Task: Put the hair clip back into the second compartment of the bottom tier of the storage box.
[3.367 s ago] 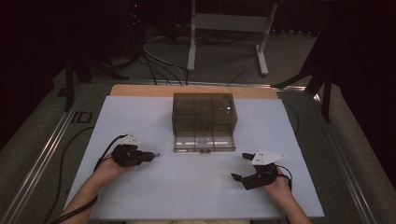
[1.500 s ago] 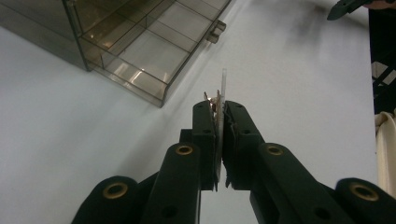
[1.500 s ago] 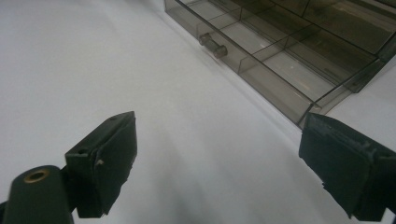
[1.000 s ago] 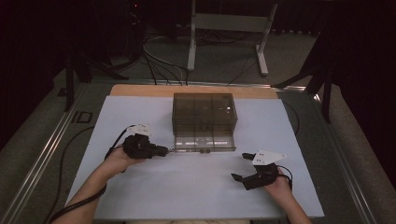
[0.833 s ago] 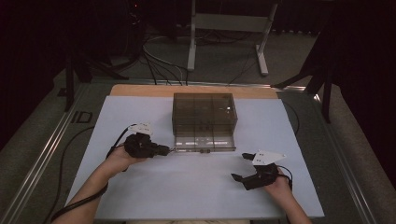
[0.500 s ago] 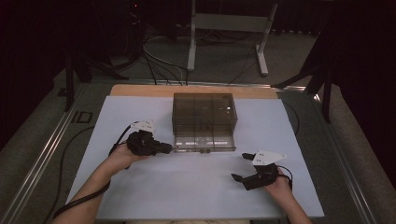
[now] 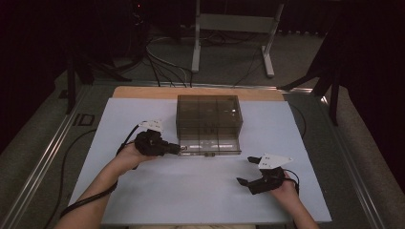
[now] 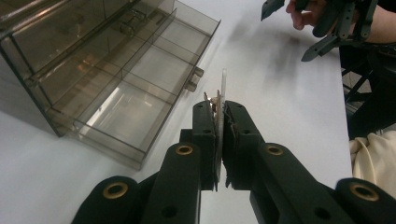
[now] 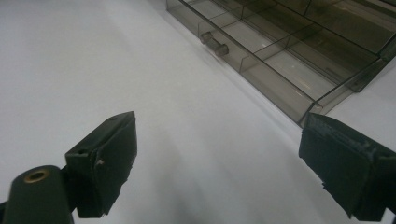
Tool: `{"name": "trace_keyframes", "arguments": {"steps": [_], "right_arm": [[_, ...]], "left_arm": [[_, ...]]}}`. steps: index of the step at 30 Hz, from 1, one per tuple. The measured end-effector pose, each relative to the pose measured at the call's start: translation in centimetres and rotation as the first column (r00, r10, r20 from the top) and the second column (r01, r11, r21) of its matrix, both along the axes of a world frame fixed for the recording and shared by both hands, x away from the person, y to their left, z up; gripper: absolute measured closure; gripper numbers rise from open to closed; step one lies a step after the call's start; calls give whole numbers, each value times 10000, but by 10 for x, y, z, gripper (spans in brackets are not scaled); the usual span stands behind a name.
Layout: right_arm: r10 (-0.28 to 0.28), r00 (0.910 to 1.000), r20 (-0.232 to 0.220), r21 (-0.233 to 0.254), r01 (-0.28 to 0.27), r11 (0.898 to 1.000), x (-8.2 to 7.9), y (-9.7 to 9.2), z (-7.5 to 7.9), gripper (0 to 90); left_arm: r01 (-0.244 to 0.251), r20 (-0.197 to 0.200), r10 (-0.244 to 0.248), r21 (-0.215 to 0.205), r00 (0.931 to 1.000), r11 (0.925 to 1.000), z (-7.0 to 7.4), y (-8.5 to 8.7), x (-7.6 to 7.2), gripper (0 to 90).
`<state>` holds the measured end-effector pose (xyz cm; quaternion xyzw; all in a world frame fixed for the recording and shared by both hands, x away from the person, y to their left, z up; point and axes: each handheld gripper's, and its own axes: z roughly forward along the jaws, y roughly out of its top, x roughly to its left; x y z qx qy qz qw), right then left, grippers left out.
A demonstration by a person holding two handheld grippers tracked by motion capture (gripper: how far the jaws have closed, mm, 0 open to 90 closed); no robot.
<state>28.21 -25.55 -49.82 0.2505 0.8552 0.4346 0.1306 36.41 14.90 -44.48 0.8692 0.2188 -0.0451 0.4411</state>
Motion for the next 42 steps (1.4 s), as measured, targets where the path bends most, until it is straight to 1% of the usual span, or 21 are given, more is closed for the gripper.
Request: {"name": "trace_keyframes", "arguments": {"steps": [3, 8, 13, 15, 16, 24, 27, 29, 38, 40, 42], "right_arm": [[-6, 10000, 19, 7, 6, 10000, 0, 0, 0, 114], [-9, 10000, 16, 14, 9, 10000, 0, 0, 1, 114], [-17, 10000, 27, 4, 17, 10000, -1, 0, 1, 114], [-2, 10000, 32, 12, 1, 10000, -1, 0, 1, 114], [12, 10000, 44, -3, -12, 10000, -1, 0, 1, 114], [-1, 10000, 45, 1, 1, 10000, -1, 0, 1, 114], [-4, 10000, 30, 7, 4, 10000, -1, 0, 1, 114], [2, 10000, 31, 1, -2, 10000, -1, 0, 1, 114], [11, 10000, 52, -14, -10, 10000, -1, -1, 1, 114], [24, 10000, 72, -12, -24, 10000, -1, -1, 1, 114], [32, 10000, 86, -16, -31, 10000, -1, -1, 2, 114]], "left_arm": [[78, 63, -78, 38, 9999, 10000, 1, -5, 1, 843], [261, 13, -260, -41, 9997, 9997, 1, -13, 4, 843], [330, 2, -330, -89, 9995, 9994, 2, -19, 8, 843], [337, -39, -338, -148, 9994, 9993, 3, -21, 10, 843], [359, 15, -359, -110, 9994, 9993, 3, -23, 10, 843], [413, 48, -413, -194, 9991, 9990, 8, -30, 16, 843], [464, 62, -463, -158, 9989, 9988, 9, -33, 18, 843], [461, 49, -460, -231, 9989, 9987, 10, -35, 19, 843], [490, 62, -489, -332, 9988, 9982, 11, -47, 27, 843], [494, 100, -491, -303, 9987, 9983, 10, -50, 28, 843], [507, 55, -505, -361, 9987, 9981, 9, -52, 30, 843]]}}
